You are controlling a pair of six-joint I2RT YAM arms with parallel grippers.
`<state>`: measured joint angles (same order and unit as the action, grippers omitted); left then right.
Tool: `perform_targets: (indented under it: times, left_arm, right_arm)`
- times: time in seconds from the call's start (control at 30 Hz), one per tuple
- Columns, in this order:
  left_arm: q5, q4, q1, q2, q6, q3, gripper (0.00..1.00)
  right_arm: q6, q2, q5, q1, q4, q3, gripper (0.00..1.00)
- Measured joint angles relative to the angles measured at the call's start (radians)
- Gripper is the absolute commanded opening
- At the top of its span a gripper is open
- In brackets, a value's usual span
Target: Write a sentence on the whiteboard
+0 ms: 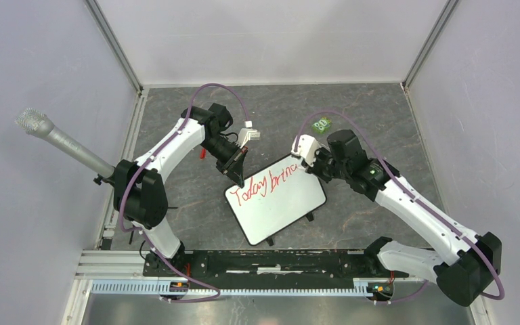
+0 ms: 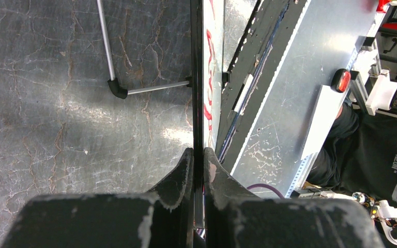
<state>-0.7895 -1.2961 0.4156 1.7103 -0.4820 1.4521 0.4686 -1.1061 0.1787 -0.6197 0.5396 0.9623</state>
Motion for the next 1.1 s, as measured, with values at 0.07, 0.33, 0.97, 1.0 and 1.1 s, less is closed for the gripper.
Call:
perform_targets:
  times: [0.07, 0.33, 0.97, 1.0, 1.1]
  left_arm:
    - [0.000, 0.000, 0.000, 0.000, 0.000, 0.000, 0.02]
    - [0.000, 0.000, 0.000, 0.000, 0.000, 0.000, 0.03]
    - [-0.002, 0.000, 0.000, 0.000, 0.000, 0.000, 0.02]
    - [-0.002, 0.000, 0.000, 0.000, 0.000, 0.000, 0.02]
    - [-0.002, 0.000, 0.000, 0.000, 0.000, 0.000, 0.02]
  right_arm:
    - [0.000, 0.010, 0.003, 0.000, 0.001, -0.017, 0.00]
    - [-0.002, 0.032, 0.031, 0.000, 0.016, -0.055, 0.00]
    - [-0.027, 0.014, 0.098, -0.016, 0.031, 0.024, 0.00]
    - [-0.027, 0.019, 0.090, -0.008, 0.031, 0.024, 0.00]
    - [-0.026, 0.023, 0.064, 0.023, 0.032, 0.025, 0.00]
